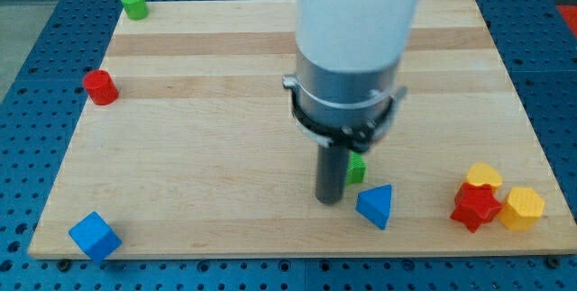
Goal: Push the green star to the left of the yellow heart
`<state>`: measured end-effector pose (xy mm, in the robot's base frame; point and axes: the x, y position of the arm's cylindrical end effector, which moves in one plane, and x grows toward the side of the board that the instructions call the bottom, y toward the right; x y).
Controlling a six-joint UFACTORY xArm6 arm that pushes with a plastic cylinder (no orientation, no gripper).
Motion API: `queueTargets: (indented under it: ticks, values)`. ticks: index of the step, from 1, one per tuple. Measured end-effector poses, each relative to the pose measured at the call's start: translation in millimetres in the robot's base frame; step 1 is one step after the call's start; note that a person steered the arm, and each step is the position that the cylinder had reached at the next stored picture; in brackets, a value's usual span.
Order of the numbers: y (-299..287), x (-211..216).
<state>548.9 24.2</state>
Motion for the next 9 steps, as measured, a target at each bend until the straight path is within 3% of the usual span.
queueTargets:
  ticks: [1,3,6,9]
  values:
    - [-21,-27]
    - [-35,-29]
    - [41,-26]
    - [71,-26]
